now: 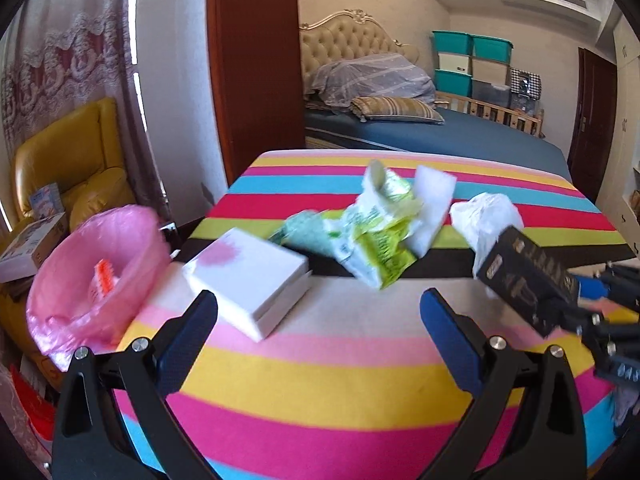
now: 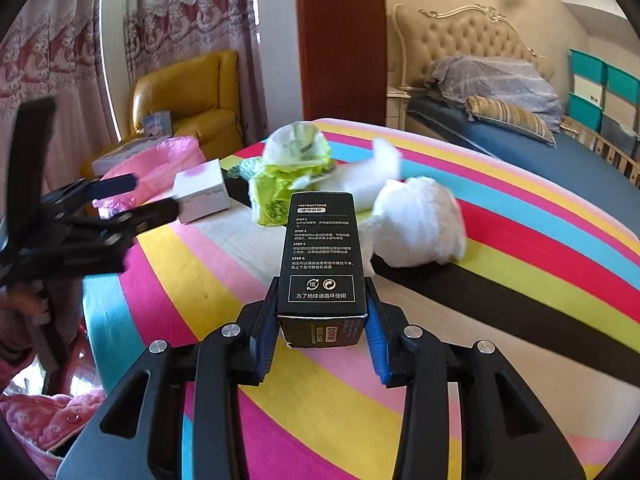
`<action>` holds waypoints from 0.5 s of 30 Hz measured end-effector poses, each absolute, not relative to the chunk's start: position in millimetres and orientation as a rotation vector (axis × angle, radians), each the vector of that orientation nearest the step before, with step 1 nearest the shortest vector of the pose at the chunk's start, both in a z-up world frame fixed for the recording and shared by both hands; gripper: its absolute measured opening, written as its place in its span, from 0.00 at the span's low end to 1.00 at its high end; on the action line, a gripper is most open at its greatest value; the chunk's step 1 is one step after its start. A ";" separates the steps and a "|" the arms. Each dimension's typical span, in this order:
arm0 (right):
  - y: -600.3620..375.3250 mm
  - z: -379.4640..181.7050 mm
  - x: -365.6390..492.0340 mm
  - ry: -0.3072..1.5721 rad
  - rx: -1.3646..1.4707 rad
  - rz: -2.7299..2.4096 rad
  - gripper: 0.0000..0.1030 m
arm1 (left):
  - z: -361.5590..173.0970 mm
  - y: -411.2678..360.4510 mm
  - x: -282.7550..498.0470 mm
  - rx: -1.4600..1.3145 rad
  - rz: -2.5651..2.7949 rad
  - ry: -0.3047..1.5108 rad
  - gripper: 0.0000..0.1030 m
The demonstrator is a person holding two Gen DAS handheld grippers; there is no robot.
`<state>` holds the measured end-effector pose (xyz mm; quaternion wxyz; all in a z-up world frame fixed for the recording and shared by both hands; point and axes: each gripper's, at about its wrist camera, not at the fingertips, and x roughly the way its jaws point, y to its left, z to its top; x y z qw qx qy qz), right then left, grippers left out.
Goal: Collect trash
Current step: 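Grasp the green-yellow plastic bag with the left gripper while the right holds the black box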
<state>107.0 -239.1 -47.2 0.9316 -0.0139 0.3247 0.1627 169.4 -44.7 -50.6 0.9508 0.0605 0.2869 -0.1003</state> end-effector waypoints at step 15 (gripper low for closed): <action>-265.4 -41.1 87.8 0.612 0.053 0.342 0.37 | -46.0 -99.6 258.7 0.078 -0.171 0.642 0.62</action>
